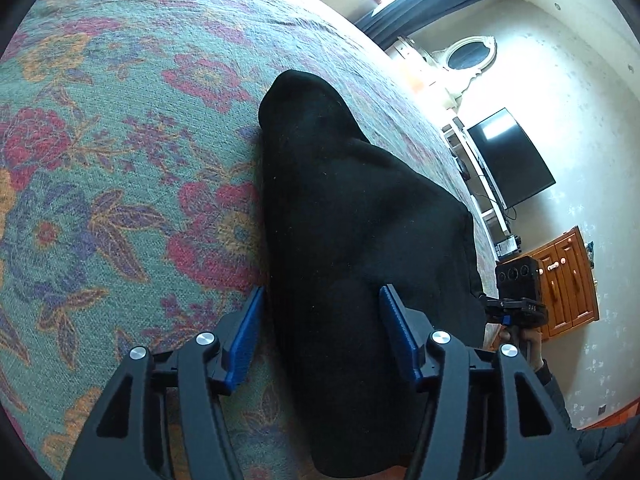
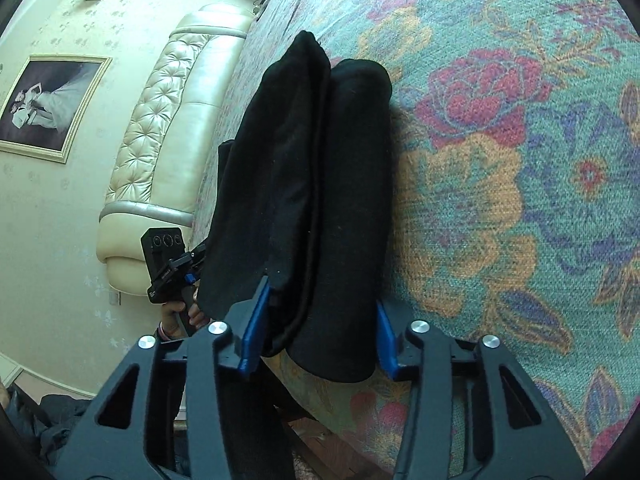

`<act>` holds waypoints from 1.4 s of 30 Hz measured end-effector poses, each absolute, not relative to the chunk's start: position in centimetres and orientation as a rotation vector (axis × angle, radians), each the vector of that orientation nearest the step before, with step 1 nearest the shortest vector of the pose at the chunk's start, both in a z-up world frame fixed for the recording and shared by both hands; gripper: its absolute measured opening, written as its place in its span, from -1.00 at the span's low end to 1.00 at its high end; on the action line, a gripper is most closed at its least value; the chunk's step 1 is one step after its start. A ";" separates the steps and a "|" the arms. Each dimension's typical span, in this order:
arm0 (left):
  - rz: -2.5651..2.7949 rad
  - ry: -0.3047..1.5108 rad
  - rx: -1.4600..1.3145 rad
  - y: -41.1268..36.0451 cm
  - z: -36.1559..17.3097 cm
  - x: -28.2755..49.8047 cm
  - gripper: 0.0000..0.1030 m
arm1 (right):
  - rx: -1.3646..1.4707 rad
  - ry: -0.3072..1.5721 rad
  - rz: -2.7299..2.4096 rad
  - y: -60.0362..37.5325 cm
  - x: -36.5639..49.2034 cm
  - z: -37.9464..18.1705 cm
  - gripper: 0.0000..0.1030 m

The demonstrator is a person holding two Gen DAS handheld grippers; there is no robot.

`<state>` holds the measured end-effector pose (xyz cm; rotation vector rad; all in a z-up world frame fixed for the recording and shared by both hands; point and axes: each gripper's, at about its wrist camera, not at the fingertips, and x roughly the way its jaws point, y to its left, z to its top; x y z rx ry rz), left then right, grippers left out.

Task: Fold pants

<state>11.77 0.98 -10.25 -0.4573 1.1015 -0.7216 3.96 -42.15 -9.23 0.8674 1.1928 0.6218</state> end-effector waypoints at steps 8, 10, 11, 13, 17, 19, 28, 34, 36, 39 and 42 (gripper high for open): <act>-0.767 1.116 -0.435 0.9 -9.3 12.2 -0.12 | 0.978 1.146 0.689 -43.5 4.0 -10.4 -0.11; -0.777 1.142 -0.442 0.6 -9.2 12.9 0.15 | 1.044 1.146 0.716 -44.0 4.4 -10.9 0.01; -0.761 1.139 -0.432 0.4 -9.1 13.1 0.38 | 1.076 1.143 0.724 -44.3 4.5 -11.2 0.04; -0.717 1.126 -0.372 -0.3 -8.7 13.5 0.44 | 1.092 1.142 0.733 -44.5 4.9 -11.3 0.06; -0.685 1.110 -0.314 -1.3 -8.4 14.2 0.55 | 1.063 1.143 0.746 -44.5 5.6 -11.3 0.07; -0.674 1.125 -0.297 -1.8 -8.7 14.3 0.56 | 1.060 1.136 0.751 -44.5 5.9 -11.3 0.07; -0.649 1.058 -0.167 -3.5 -8.7 13.7 0.60 | 1.039 1.123 0.792 -44.4 7.3 -11.5 0.07; -0.657 1.031 -0.139 -4.1 -8.7 13.4 0.60 | 0.995 1.140 0.768 -43.9 7.5 -11.6 -0.33; -0.657 1.028 -0.129 -4.2 -8.7 13.4 0.60 | 1.000 1.132 0.771 -44.1 7.3 -11.8 -0.38; -0.658 1.019 -0.107 -4.3 -8.6 13.1 0.47 | 0.997 1.120 0.767 -44.1 7.1 -11.8 -0.39; -0.657 1.006 -0.087 -4.4 -8.3 12.9 0.25 | 1.001 1.108 0.769 -44.4 6.7 -11.9 -0.40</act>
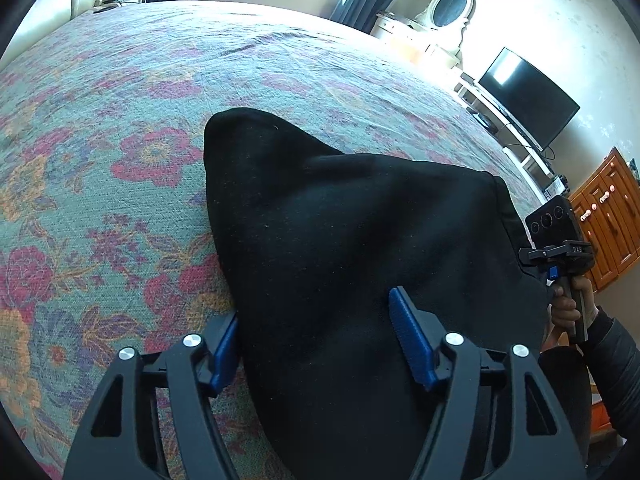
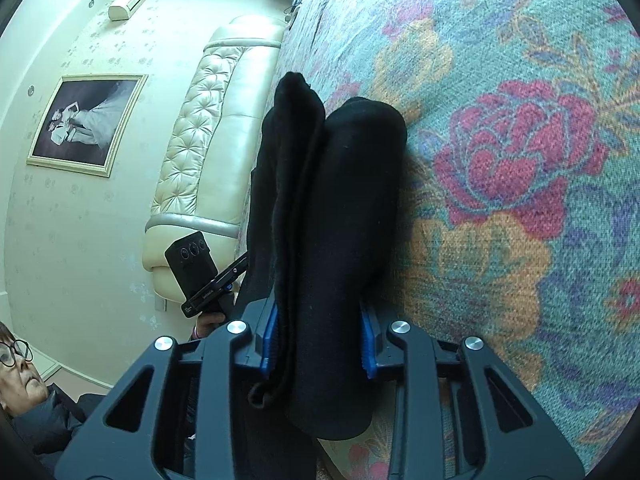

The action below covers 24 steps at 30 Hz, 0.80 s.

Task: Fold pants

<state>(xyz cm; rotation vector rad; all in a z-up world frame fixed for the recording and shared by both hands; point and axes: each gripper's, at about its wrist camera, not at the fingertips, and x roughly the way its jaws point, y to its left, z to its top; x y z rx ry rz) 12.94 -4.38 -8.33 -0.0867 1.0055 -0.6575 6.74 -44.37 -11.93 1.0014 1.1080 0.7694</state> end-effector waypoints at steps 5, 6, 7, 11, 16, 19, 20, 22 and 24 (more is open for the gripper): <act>-0.648 1.015 -0.100 -3.9 -8.1 13.3 -0.08 | 1.007 1.100 0.769 -44.4 6.8 -12.1 -0.40; -0.650 1.016 -0.104 -3.8 -8.1 13.4 -0.15 | 1.005 1.099 0.770 -44.3 6.8 -12.1 -0.40; -0.654 1.018 -0.109 -3.6 -8.1 13.6 -0.18 | 1.004 1.096 0.769 -44.3 6.8 -12.0 -0.40; -0.690 1.029 -0.158 -3.2 -8.3 13.9 -0.36 | 1.007 1.084 0.763 -44.4 6.2 -12.1 -0.41; -0.778 1.055 -0.245 -2.0 -8.7 14.8 -0.44 | 1.010 1.078 0.765 -44.6 5.9 -12.3 -0.41; -0.794 1.037 -0.229 -1.2 -8.8 15.0 -0.01 | 1.014 1.078 0.766 -44.6 5.8 -12.4 -0.41; -0.768 1.035 -0.215 -0.8 -8.9 15.2 0.32 | 1.014 1.078 0.765 -44.6 5.8 -12.4 -0.41; -0.765 1.045 -0.236 0.6 -9.1 15.8 0.49 | 1.010 1.079 0.763 -44.7 5.6 -12.4 -0.41; -0.833 1.103 -0.337 2.1 -9.8 16.6 0.60 | 1.013 1.079 0.764 -44.7 5.6 -12.4 -0.41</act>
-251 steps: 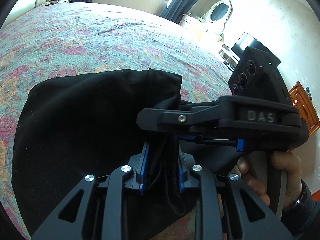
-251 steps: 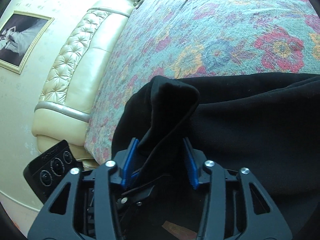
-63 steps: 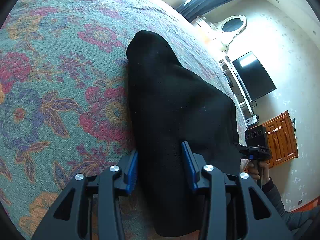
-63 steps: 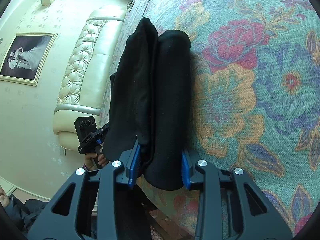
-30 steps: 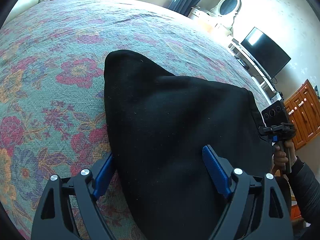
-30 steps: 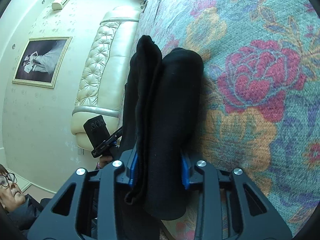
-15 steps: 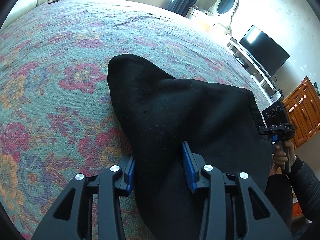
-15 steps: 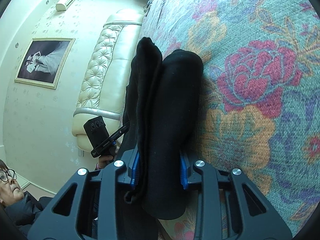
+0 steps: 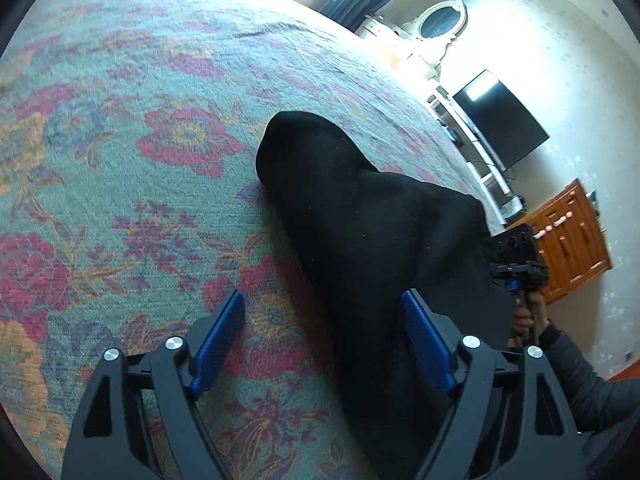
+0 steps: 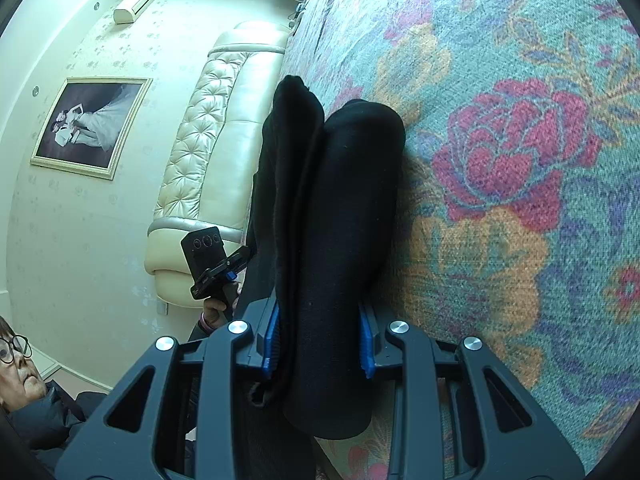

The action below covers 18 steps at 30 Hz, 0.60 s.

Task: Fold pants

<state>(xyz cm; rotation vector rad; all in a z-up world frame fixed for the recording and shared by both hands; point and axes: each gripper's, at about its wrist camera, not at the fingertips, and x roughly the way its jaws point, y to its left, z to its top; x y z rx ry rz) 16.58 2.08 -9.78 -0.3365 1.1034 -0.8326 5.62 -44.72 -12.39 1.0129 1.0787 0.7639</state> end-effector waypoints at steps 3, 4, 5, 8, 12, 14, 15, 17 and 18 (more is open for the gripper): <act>-0.906 1.182 -0.437 3.1 -10.4 17.6 0.66 | 1.010 1.076 0.763 -44.7 5.6 -12.4 -0.41; -0.928 1.206 -0.457 3.1 -10.5 17.9 0.66 | 1.010 1.075 0.763 -44.7 5.5 -12.4 -0.41; -0.955 1.232 -0.476 2.9 -10.6 18.1 0.67 | 1.010 1.075 0.764 -44.7 5.5 -12.4 -0.41; -1.050 1.306 -0.493 1.6 -11.0 18.4 0.67 | 1.011 1.076 0.766 -44.7 5.4 -12.4 -0.41; -1.063 1.318 -0.433 -0.4 -11.1 17.8 0.71 | 1.013 1.076 0.771 -44.7 5.3 -12.3 -0.41; -1.076 1.312 -0.457 -0.9 -11.2 17.6 0.71 | 1.015 1.077 0.774 -44.8 5.4 -12.3 -0.41; -1.077 1.308 -0.457 -1.2 -11.3 17.5 0.71 | 1.016 1.077 0.776 -44.8 5.4 -12.3 -0.41; -1.086 1.300 -0.442 -2.1 -11.3 17.3 0.74 | 1.022 1.077 0.781 -45.0 5.5 -12.4 -0.40; -1.093 1.297 -0.430 -2.5 -11.3 17.2 0.75 | 1.024 1.077 0.784 -45.1 5.7 -12.3 -0.40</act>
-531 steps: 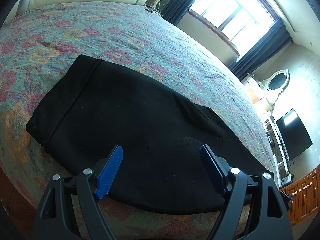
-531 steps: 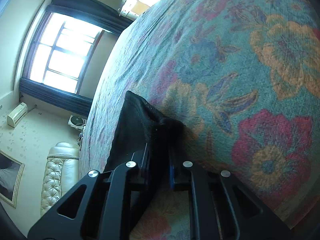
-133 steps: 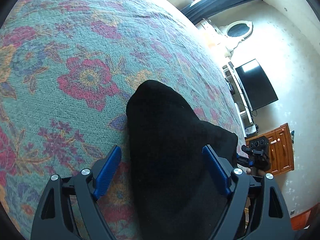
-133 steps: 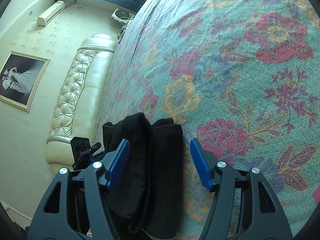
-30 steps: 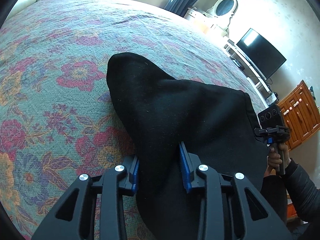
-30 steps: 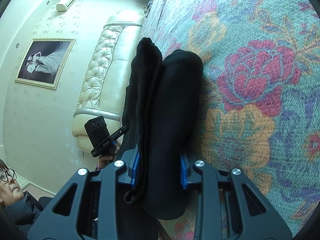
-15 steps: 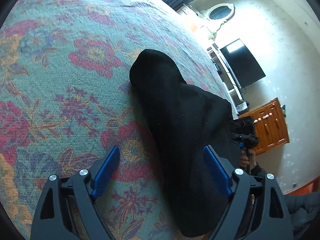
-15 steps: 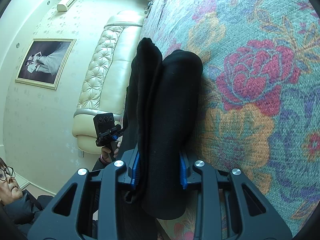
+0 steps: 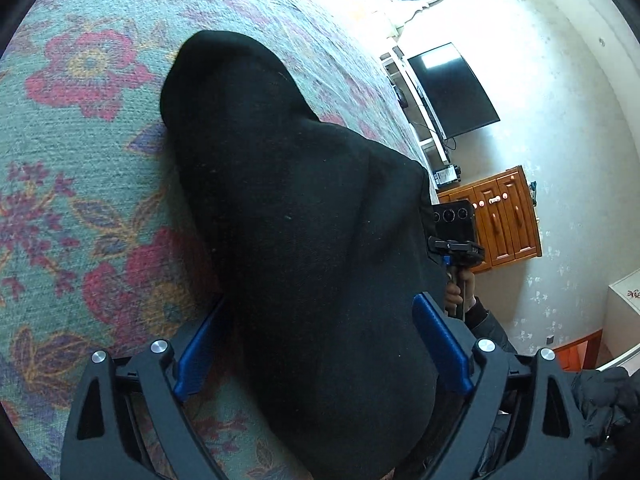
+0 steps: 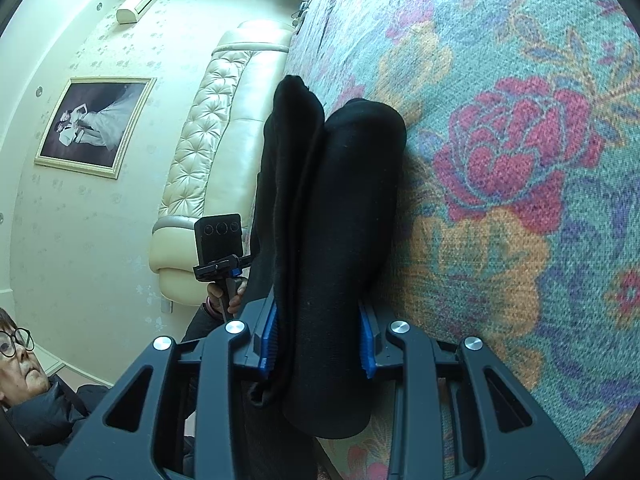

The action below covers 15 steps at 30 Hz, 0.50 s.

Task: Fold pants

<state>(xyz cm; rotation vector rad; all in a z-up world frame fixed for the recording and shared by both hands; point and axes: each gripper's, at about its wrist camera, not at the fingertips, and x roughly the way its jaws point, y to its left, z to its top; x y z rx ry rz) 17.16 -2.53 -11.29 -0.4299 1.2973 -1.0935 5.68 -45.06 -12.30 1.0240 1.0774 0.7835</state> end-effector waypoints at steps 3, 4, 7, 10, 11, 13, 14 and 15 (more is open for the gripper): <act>-1.094 1.287 -0.427 -3.3 -11.3 17.0 0.76 | 1.028 1.077 0.789 -45.2 5.8 -12.3 -0.40; -1.092 1.284 -0.430 -3.4 -11.3 17.0 0.76 | 1.027 1.077 0.789 -45.3 5.9 -12.3 -0.40; -1.100 1.268 -0.434 -2.9 -11.4 16.8 0.74 | 1.024 1.076 0.790 -45.2 6.0 -12.1 -0.39; -1.008 1.275 -0.385 -2.3 -11.8 16.9 0.02 | 1.002 1.071 0.783 -45.0 6.0 -11.7 -0.40; -0.998 1.281 -0.424 -1.8 -12.1 17.0 -0.17 | 0.999 1.070 0.779 -44.9 6.0 -11.6 -0.42; -1.005 1.285 -0.503 -0.9 -12.7 17.2 -0.32 | 0.982 1.060 0.772 -44.7 6.0 -11.2 -0.46; -1.007 1.279 -0.514 -0.7 -12.8 17.2 -0.37 | 0.975 1.055 0.768 -44.5 6.0 -11.0 -0.47; -1.007 1.273 -0.516 -0.7 -12.8 17.2 -0.42 | 0.971 1.051 0.764 -44.4 6.0 -10.8 -0.48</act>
